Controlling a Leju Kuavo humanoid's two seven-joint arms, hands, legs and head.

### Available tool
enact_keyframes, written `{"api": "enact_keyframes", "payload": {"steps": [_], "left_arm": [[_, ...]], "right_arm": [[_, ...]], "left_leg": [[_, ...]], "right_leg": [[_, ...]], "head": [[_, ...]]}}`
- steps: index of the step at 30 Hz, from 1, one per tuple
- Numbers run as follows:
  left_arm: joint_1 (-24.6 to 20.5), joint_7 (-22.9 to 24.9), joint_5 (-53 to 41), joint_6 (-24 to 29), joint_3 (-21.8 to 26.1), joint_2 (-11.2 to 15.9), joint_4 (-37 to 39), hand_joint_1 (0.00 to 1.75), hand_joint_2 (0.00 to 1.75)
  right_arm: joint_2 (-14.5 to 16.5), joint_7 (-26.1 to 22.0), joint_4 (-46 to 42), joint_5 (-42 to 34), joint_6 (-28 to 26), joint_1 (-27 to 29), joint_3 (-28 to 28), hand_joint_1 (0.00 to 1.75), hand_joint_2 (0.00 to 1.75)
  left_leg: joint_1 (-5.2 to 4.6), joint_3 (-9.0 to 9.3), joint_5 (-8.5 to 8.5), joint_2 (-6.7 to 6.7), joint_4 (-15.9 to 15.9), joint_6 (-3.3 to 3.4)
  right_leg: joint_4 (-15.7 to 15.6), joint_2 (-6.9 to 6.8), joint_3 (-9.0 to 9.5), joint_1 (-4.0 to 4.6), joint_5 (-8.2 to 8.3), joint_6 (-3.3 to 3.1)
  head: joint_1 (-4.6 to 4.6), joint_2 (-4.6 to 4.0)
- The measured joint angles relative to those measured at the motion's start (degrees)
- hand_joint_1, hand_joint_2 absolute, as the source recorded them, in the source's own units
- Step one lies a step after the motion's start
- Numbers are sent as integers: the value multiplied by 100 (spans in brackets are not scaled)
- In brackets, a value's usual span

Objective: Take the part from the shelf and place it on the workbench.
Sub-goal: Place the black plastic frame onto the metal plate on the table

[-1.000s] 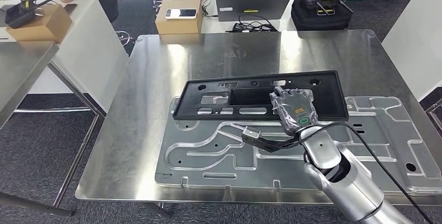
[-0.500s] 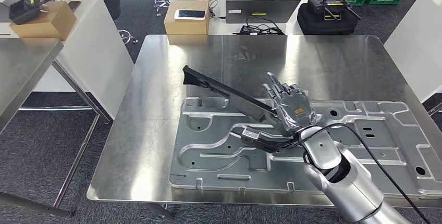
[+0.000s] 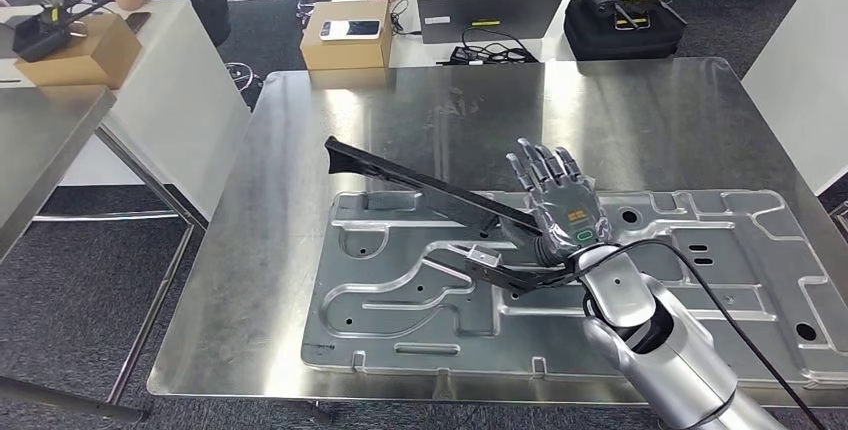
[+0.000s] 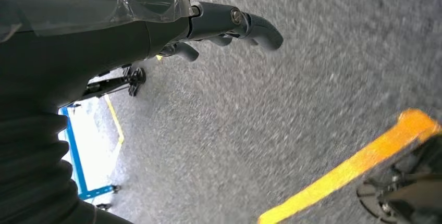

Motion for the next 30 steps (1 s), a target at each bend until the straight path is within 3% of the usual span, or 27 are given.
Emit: {"api": "enact_keyframes", "payload": {"steps": [1, 2, 3, 5, 7, 8, 10, 11, 12, 14, 15, 16, 17, 19, 21, 24, 26, 28, 30], "left_arm": [[7, 0, 0, -2, -1, -3, 0, 0, 175], [8, 0, 0, -3, -1, -7, 0, 0, 175], [4, 0, 0, -3, -1, -9, 0, 0, 175], [-7, -1, 1, 3, 1, 3, -1, 0, 175], [-18, 4, 1, 18, 3, 31, 2, 0, 175], [-20, 8, 2, 24, 3, 42, 3, 0, 175], [-12, 17, 3, 28, 4, 50, 7, 0, 175], [-8, 17, 3, 28, 4, 55, 7, 0, 175], [-5, 17, 3, 27, 4, 50, 7, 0, 175], [-3, 17, 8, 23, 4, 36, 7, 0, 175], [3, 17, 11, 21, 4, 24, 7, 0, 175], [10, 17, 13, 20, 4, 12, 7, 0, 175], [17, 16, 15, 20, 4, 1, 7, 0, 175], [23, 13, 22, 14, 4, -14, 7, 0, 175], [20, 10, 35, 5, 6, 4, 7, 0, 175], [17, 9, 63, -5, 9, 25, 7, 0, 175], [26, 7, 75, -15, 10, 28, 7, 0, 175], [24, 3, 80, -28, 10, 24, 7, 0, 175], [29, -1, 84, -49, 10, 15, 7, 0, 175]], "right_arm": [[-1, 0, 0, -5, 1, 3, 0, 0, 0], [0, 0, 0, -8, 4, 4, 0, 0, 0], [1, -1, -1, -10, 9, 1, -1, 0, 0], [-3, 7, -7, -15, 16, -5, -7, 0, 0], [-18, 38, -19, -18, 15, 2, -18, 0, 0], [-27, 60, -27, -19, 9, 6, -27, 0, 0], [-44, 90, -49, -15, -1, 14, -68, 0, 0], [-55, 90, -65, -9, 3, 5, -98, 0, 0], [-69, 83, -79, 5, 20, -6, -123, 0, 0], [-93, 66, -96, 50, 69, -12, -146, 0, 0], [-102, 74, -97, 75, 82, 4, -146, 0, 0], [-109, 102, -97, 90, 73, 25, -148, 0, 0], [-119, 139, -98, 89, 41, 41, -155, 0, 0], [-151, 200, -118, 53, -50, 51, -207, 0, 0], [-193, 181, -151, 12, -73, 27, -276, 0, 0], [-230, 124, -185, 1, 16, 20, -302, 0, 0], [-240, 136, -189, -2, 28, 30, -308, 0, 0], [-241, 145, -193, -9, 19, 32, -323, 0, 0], [-242, 120, -192, -10, 31, 47, -332, 0, 0]], "left_leg": [[-1, -82, 23, 0, 106, 17], [-15, -34, 167, -1, -57, 62], [-46, 131, 395, -2, -453, 143], [-187, 589, 854, 1, -1452, 403], [-305, 831, 1038, 6, -1975, 581], [-327, 849, 1045, 7, -2028, 600], [-285, 898, 1097, 11, -2116, 575], [-256, 927, 1126, 15, -2166, 555], [-228, 955, 1153, 17, -2211, 532], [-210, 954, 1156, 18, -2210, 514], [-209, 951, 1154, 16, -2203, 509], [-208, 948, 1148, 15, -2192, 502], [-204, 946, 1136, 14, -2173, 487], [-196, 943, 1084, 11, -2102, 427], [-231, 914, 1009, 8, -2005, 371], [-254, 872, 954, 3, -1924, 357], [-224, 783, 817, 4, -1724, 283], [-152, 470, 443, 10, -1035, 167], [-78, 58, 79, 11, -150, 102]], "right_leg": [[-1, 1, 5, 10, -3, -2], [-4, 4, 15, 27, -5, -4], [-17, 8, 34, 51, -6, -5], [-70, 12, 84, 78, -1, -13], [-107, 5, 110, 74, 3, -10], [-113, 1, 113, 89, 4, 1], [-86, -8, 106, 118, -37, 24], [45, -10, 56, 136, -135, 38], [305, -10, -55, 150, -297, 52], [1140, -10, -438, 138, -707, 82], [1500, -10, -619, 133, -831, 100], [1670, -11, -716, 126, -843, 120], [1576, -13, -683, 118, -730, 141], [765, -21, -294, 81, -311, 197], [95, -8, 46, 43, -64, 197], [9, 17, 82, 26, -54, 77], [21, 18, 70, 18, -49, 39], [23, 16, 60, 16, -41, 15], [23, 11, 49, 18, -41, 10]], "head": [[0, 0], [0, 0], [0, 0], [1, 0], [1, 0], [1, 1], [1, 1], [2, 1], [3, 1], [5, 1], [5, 0], [5, 0], [4, 0], [5, 0], [5, 1], [-1, 1], [-1, 0], [-1, 1], [-1, 1]]}}
